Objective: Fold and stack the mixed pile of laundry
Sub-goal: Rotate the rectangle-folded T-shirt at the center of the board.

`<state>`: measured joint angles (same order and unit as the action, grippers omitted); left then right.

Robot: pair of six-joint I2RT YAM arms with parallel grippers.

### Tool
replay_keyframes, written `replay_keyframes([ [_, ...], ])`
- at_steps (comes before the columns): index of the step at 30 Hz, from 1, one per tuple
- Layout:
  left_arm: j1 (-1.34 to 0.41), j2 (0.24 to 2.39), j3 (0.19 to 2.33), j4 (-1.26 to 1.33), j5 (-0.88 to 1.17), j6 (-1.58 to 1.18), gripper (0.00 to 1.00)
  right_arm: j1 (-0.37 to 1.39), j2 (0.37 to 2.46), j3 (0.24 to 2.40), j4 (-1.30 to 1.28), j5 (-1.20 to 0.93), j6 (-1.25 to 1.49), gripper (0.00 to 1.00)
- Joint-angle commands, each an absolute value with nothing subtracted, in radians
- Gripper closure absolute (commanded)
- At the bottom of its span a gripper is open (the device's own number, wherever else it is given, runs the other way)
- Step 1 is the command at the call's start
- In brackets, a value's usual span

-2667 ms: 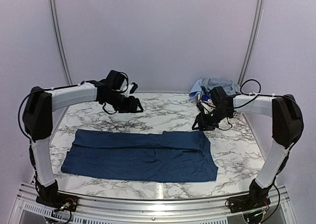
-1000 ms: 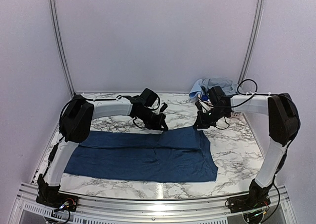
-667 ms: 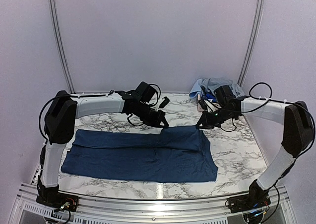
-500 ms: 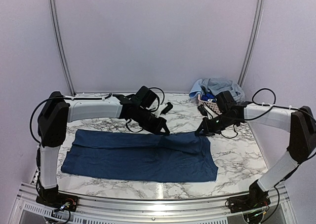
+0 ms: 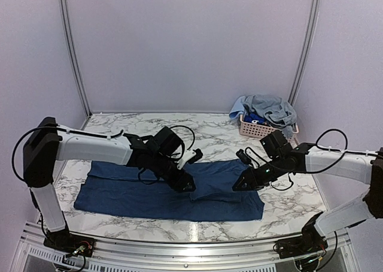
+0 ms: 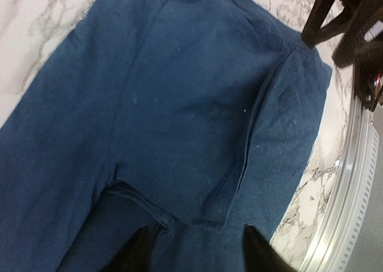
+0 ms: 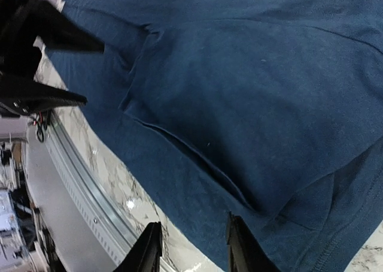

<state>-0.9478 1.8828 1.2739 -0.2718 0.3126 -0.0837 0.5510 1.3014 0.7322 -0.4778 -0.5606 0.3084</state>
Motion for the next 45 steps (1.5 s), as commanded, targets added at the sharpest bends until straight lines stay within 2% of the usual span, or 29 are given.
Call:
replay_keyframes([
  [1, -0.944, 1.72, 1.224, -0.16, 0.199, -0.063, 0.22, 0.569, 1.236, 0.763, -0.551, -0.632, 0.256, 0.62],
  [2, -0.942, 1.692, 1.216, -0.15, 0.168, -0.068, 0.06, 0.569, 1.232, 0.784, -0.588, -0.629, 0.238, 0.58],
  [3, -0.939, 1.664, 1.207, -0.137, 0.138, -0.074, 0.02, 0.567, 1.23, 0.808, -0.611, -0.619, 0.223, 0.53],
  [7, -0.904, 1.575, 1.168, -0.061, -0.008, -0.197, 0.01, 0.561, 1.287, 0.903, -0.587, -0.541, 0.251, 0.45],
  [10, -0.842, 1.561, 1.173, -0.072, -0.037, -0.288, 0.01, 0.562, 1.41, 0.985, -0.607, -0.449, 0.268, 0.44],
  [15, -0.7, 1.568, 1.169, -0.115, 0.123, -0.4, 0.01, 0.599, 1.577, 1.084, -0.617, -0.405, 0.273, 0.45],
  [23, -0.598, 1.522, 1.09, -0.242, 0.005, -0.443, 0.01, 0.632, 1.794, 1.097, -0.62, -0.34, 0.234, 0.48],
  [27, -0.562, 1.481, 1.048, -0.269, -0.043, -0.474, 0.01, 0.625, 1.935, 1.188, -0.639, -0.274, 0.19, 0.49],
  [31, -0.534, 1.454, 1.025, -0.321, -0.113, -0.492, 0.01, 0.59, 2.146, 1.481, -0.703, -0.155, 0.111, 0.49],
  [37, -0.477, 1.442, 1.008, -0.401, -0.186, -0.494, 0.01, 0.581, 2.531, 2.384, -0.987, 0.017, 0.071, 0.47],
  [39, -0.476, 1.441, 1.011, -0.418, -0.197, -0.471, 0.01, 0.582, 2.546, 2.516, -1.038, 0.028, 0.083, 0.46],
  [41, -0.476, 1.439, 1.016, -0.431, -0.203, -0.454, 0.01, 0.586, 2.45, 2.395, -0.969, 0.012, 0.096, 0.46],
  [45, -0.476, 1.434, 1.022, -0.447, -0.215, -0.427, 0.01, 0.602, 2.213, 1.962, -0.791, -0.054, 0.14, 0.46],
])
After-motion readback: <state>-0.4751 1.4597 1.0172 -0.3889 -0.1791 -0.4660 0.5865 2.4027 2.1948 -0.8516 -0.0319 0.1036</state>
